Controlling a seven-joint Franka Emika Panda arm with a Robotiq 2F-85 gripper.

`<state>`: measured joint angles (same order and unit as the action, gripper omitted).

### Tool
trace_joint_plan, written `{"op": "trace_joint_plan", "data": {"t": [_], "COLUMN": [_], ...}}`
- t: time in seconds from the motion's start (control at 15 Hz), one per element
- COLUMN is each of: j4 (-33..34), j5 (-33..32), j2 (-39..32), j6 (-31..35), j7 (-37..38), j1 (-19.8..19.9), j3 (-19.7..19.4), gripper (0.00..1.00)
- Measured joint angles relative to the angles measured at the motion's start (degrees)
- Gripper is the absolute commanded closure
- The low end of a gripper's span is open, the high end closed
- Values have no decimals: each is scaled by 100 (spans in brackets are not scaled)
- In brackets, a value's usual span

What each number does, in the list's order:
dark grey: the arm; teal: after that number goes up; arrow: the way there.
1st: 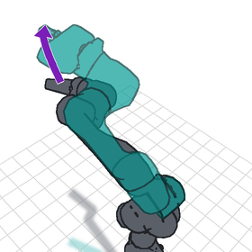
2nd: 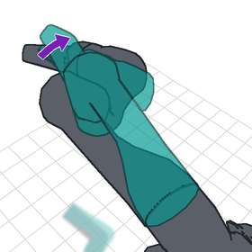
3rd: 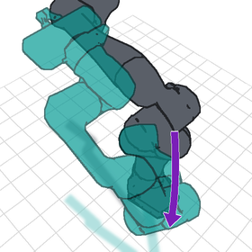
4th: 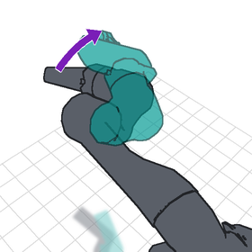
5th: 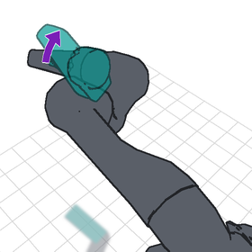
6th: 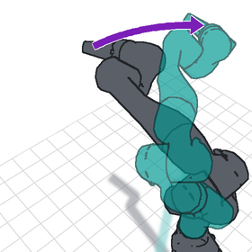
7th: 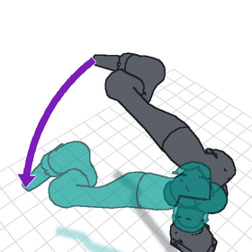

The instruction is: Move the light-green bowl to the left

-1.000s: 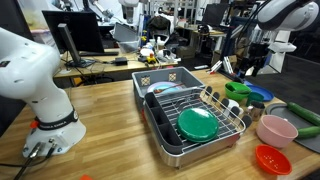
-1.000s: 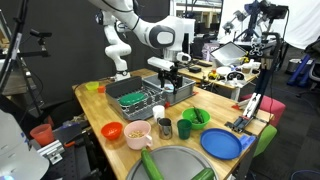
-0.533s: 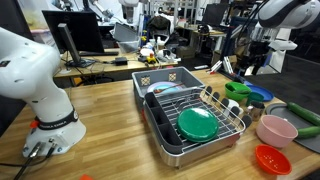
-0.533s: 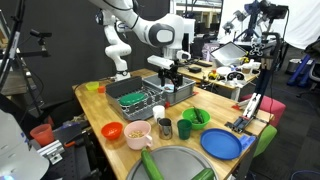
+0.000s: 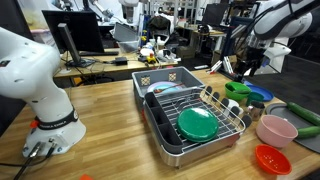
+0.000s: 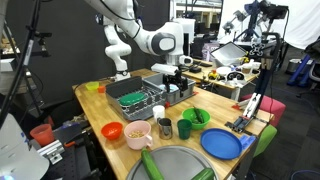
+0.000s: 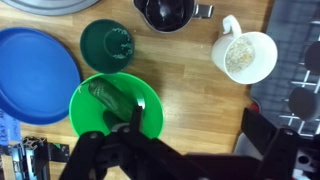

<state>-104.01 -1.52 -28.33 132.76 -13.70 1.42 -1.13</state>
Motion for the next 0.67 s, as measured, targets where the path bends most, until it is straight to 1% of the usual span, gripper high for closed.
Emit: {"op": "trace_joint_plan", "data": {"t": [0.2,0.47,0.67], "j4": [127,434,593], "j5": [-194,-349,-599], "j2": [-463,-940,-1170], "j6": [461,531,557], "j7": [-2,-64,-77], "j1": [3,-1,-31], "j3": [-1,21,23], "gripper": [0,0,0]}}
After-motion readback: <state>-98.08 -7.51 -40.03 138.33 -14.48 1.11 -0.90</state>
